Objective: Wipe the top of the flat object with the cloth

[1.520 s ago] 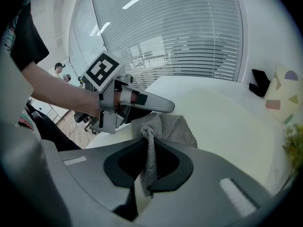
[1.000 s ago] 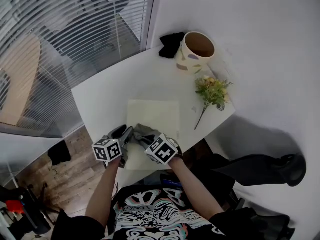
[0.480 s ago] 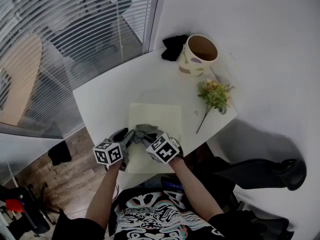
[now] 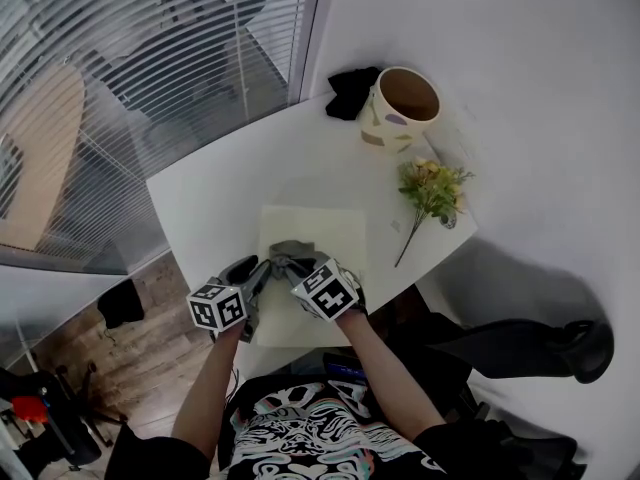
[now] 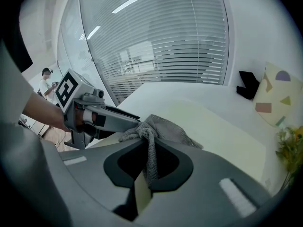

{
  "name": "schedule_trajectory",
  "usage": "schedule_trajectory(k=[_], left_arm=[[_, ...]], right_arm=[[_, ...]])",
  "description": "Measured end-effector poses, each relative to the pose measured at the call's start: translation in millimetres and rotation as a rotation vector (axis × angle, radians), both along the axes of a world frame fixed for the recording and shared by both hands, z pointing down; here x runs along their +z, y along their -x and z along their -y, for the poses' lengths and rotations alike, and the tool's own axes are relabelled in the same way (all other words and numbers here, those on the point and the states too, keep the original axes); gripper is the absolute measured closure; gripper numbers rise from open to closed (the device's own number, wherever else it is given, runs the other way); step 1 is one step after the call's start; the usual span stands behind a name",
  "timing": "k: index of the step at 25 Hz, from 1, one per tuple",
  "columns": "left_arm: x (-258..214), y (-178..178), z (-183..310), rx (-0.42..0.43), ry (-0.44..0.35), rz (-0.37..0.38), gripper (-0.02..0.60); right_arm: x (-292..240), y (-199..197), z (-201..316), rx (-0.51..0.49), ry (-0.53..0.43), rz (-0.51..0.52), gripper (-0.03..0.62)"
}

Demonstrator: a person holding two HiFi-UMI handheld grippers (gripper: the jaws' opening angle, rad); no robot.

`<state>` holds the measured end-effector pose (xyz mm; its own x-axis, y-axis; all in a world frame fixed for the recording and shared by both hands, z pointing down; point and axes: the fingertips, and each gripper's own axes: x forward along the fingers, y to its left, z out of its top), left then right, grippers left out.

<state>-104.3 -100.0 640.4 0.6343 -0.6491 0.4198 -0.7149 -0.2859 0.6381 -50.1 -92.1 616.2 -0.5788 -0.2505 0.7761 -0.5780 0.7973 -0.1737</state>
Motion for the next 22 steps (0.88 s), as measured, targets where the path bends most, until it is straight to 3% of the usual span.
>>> schedule_trajectory(k=[17,22], left_arm=[[-0.8,0.0,-1.5,-0.001,-0.003,-0.008,0.376],[-0.7,0.0,-0.9,-0.004,-0.005,-0.017,0.376]], right_arm=[[-1.7,-1.6,9.1,0.069,0.054,0.050,0.580],[-3.5,-1.2,11.2,0.051,0.011,0.032,0.579]])
